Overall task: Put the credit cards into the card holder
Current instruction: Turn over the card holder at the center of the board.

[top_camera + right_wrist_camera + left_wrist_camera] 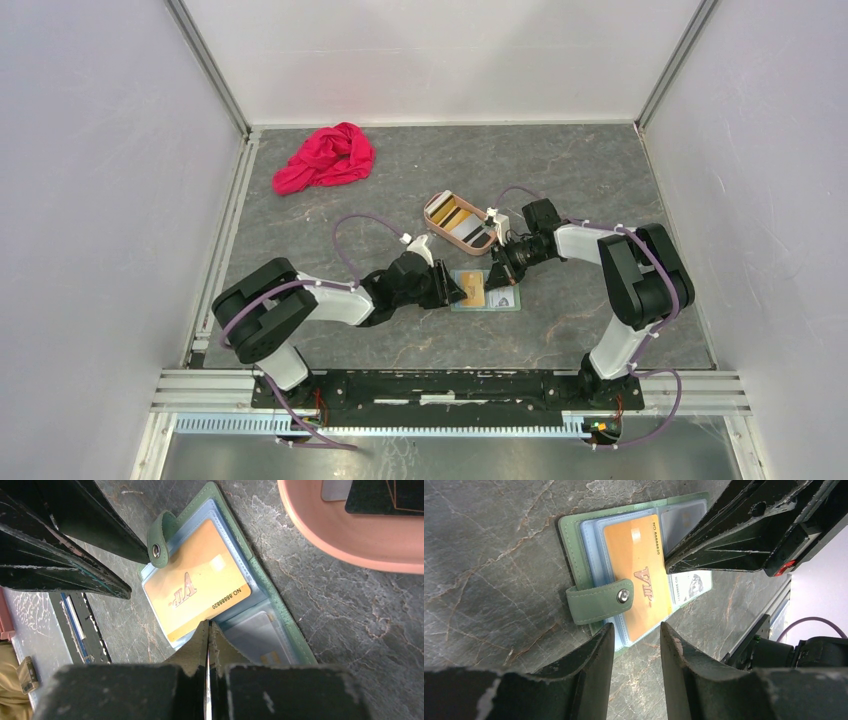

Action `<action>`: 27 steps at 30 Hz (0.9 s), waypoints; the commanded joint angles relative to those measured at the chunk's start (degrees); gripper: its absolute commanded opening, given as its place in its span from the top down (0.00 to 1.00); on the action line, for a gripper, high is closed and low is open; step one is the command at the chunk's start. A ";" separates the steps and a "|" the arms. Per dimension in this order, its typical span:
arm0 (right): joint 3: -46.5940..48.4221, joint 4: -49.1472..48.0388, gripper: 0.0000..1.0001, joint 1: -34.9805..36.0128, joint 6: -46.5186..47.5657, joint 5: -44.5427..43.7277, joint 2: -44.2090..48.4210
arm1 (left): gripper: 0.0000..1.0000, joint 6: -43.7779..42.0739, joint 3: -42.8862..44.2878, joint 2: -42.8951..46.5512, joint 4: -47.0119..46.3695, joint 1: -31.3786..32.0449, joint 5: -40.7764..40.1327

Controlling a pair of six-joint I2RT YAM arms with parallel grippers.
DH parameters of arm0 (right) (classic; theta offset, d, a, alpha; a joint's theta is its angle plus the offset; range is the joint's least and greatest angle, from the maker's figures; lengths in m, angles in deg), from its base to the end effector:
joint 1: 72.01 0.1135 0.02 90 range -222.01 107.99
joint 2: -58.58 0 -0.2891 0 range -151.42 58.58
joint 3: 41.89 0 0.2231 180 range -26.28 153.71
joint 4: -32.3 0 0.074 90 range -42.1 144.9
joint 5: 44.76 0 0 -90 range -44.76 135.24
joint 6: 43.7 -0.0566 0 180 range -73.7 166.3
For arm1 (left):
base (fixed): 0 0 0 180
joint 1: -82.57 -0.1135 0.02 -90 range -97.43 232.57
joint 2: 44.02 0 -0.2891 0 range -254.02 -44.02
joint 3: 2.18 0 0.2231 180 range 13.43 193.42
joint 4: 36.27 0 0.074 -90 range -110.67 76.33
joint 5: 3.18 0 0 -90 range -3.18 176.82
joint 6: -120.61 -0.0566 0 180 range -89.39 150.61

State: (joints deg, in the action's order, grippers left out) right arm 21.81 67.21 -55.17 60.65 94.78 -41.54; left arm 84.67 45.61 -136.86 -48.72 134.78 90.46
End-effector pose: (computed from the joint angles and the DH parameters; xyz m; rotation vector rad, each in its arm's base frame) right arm 0.2610 0.1240 0.1607 -0.8859 2.4429 1.2046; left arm 0.1821 -0.2408 0.1740 0.0030 2.3682 -1.0823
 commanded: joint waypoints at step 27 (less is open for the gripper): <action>0.16 -0.28 1.00 0.37 0.50 -0.14 -1.35 | 0.54 1.14 1.30 -1.56 -2.18 -0.18 0.66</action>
State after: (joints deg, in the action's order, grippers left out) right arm 21.81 67.06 -55.13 60.65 95.42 -42.02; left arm 84.76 45.61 -138.48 -51.37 134.78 91.86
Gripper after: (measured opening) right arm 0.006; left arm 0.458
